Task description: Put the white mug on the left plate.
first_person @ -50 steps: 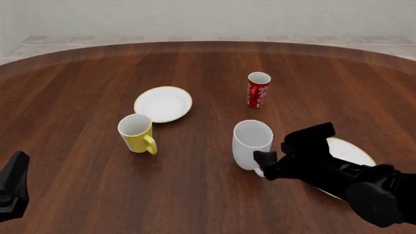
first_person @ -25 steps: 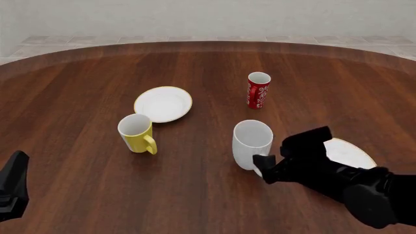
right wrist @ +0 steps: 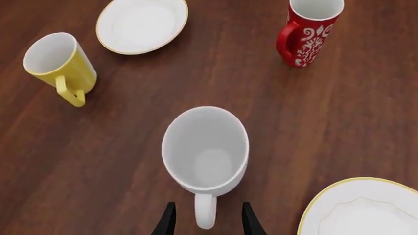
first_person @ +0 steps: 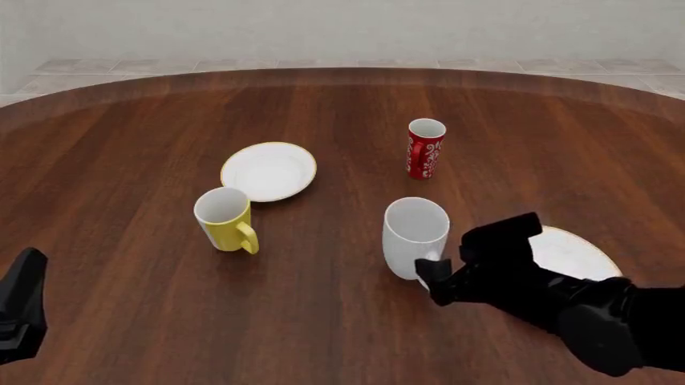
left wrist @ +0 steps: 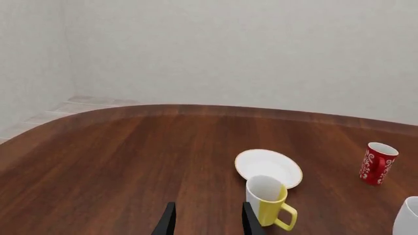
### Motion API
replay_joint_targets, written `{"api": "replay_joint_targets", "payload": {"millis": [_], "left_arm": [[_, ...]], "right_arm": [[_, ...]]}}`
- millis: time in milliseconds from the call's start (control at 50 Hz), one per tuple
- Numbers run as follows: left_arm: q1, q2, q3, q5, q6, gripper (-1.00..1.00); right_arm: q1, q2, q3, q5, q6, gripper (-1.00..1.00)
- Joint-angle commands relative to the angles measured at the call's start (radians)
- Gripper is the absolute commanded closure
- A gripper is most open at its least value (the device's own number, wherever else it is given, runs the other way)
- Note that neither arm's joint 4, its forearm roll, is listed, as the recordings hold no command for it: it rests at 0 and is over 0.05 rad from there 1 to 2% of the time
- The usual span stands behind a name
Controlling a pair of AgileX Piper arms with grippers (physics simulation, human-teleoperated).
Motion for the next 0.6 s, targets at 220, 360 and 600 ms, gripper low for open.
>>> {"api": "replay_joint_targets", "payload": {"millis": [220,360,600], "left_arm": [[0.001,0.000,0.000,0.000,-0.001,-1.00],[0.001,0.000,0.000,-0.001,-0.001,-1.00],[0.001,0.000,0.000,-0.002,-0.002,-1.00]], "right_arm": [[-0.001,0.048,0.006,-0.034,0.001,-1.00],[0.000,0.063,0.006,-0.043,0.000,-1.00],[0.001,0.086,0.008,-0.059,-0.001,-1.00]]}}
